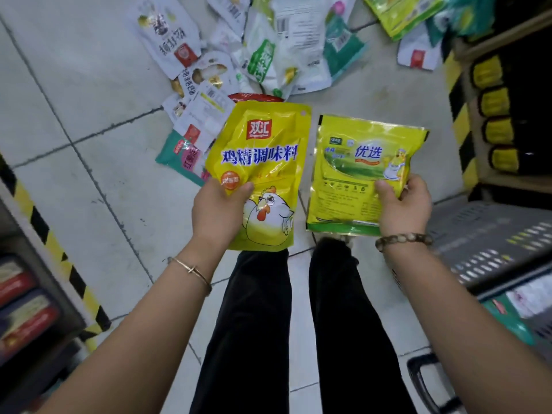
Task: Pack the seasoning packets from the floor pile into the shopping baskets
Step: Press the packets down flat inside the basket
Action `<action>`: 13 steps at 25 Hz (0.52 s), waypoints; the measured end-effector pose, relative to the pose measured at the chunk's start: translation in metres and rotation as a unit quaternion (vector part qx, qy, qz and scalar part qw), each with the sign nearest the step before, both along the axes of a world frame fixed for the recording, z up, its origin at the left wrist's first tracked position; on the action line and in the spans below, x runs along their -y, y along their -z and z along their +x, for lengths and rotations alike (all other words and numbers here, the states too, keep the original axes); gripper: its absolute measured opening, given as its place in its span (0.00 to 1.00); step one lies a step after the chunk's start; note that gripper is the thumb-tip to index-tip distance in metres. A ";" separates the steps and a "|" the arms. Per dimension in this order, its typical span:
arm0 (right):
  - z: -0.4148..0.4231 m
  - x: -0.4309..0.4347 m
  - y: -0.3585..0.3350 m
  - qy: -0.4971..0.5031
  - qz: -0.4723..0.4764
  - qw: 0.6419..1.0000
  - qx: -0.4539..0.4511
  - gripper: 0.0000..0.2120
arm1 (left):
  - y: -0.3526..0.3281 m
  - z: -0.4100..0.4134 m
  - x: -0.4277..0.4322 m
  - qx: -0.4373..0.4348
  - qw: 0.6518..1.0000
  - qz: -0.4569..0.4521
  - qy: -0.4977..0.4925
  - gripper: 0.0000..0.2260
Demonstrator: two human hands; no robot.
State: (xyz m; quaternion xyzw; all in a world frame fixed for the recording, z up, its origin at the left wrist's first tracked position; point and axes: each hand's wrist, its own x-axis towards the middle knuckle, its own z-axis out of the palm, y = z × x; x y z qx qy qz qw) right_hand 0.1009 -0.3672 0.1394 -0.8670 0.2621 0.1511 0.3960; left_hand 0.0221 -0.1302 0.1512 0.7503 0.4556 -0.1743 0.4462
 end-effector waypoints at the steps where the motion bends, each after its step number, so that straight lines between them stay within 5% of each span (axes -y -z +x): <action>1: -0.004 0.015 -0.011 0.015 -0.004 1.000 0.009 0.10 | -0.010 0.005 0.013 0.010 1.000 0.002 0.029 0.06; 6: -0.034 0.102 -0.041 0.124 -0.028 0.991 0.050 0.08 | -0.034 0.021 0.098 0.031 0.992 -0.005 0.123 0.15; 13: -0.086 0.257 -0.065 0.249 -0.085 0.963 0.065 0.04 | -0.053 0.023 0.273 0.072 0.974 -0.055 0.209 0.13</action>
